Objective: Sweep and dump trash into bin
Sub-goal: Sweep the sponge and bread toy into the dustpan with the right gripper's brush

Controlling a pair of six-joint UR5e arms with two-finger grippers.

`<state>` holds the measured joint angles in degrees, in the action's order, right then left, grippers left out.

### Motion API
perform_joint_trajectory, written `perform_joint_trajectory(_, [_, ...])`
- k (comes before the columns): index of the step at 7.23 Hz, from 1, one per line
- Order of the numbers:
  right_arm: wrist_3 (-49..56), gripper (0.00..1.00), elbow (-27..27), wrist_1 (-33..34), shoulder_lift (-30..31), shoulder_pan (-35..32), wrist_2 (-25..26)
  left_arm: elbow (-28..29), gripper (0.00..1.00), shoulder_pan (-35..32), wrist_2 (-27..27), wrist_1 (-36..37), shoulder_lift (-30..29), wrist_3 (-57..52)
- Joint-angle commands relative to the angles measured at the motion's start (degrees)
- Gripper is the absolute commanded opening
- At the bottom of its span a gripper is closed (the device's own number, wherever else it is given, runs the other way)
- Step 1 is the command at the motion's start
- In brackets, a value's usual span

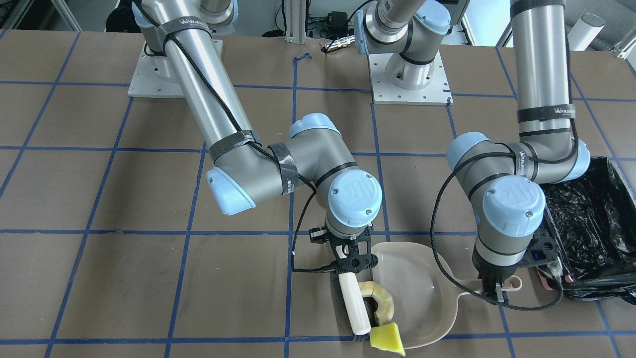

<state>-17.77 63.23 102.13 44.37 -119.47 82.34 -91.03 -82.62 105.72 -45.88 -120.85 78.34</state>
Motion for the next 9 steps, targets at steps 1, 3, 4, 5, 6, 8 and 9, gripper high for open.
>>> perform_joint_trajectory(1, [-0.69, 0.08, -0.04, 0.08, -0.68, -1.73, -2.45, -0.03, 0.0, 0.0, 0.01, 0.0, 0.09, -0.03])
perform_joint_trajectory(3, [-0.52, 0.08, -0.3, 0.08, -0.51, -1.82, -4.91, -0.03, 0.0, 0.0, 0.01, 0.0, 0.18, -0.03])
perform_joint_trajectory(4, [0.01, 0.09, -1.0, -1.74, 0.01, -0.34, -5.43, -0.03, 0.0, 0.0, -0.08, 0.0, 0.26, -0.03])
perform_joint_trajectory(5, [0.19, 0.08, -1.26, -7.85, 1.67, 1.58, -5.61, -0.03, 0.0, 0.0, -0.08, 0.0, 0.44, -0.12])
perform_joint_trajectory(6, [0.19, 0.09, -1.18, -11.22, 4.65, 3.61, -6.14, -0.03, 0.0, 0.0, -0.17, 0.0, 0.44, -0.12])
perform_joint_trajectory(8, [1.15, 0.09, 0.13, -18.33, 9.4, 5.99, -1.17, -0.55, 0.0, 0.0, -0.43, -0.35, 2.1, -1.86])
perform_joint_trajectory(9, [0.98, 0.1, 2.32, -22.11, 13.16, 7.56, 1.13, -2.73, 0.0, 0.09, -0.34, -1.31, 3.5, -3.01])
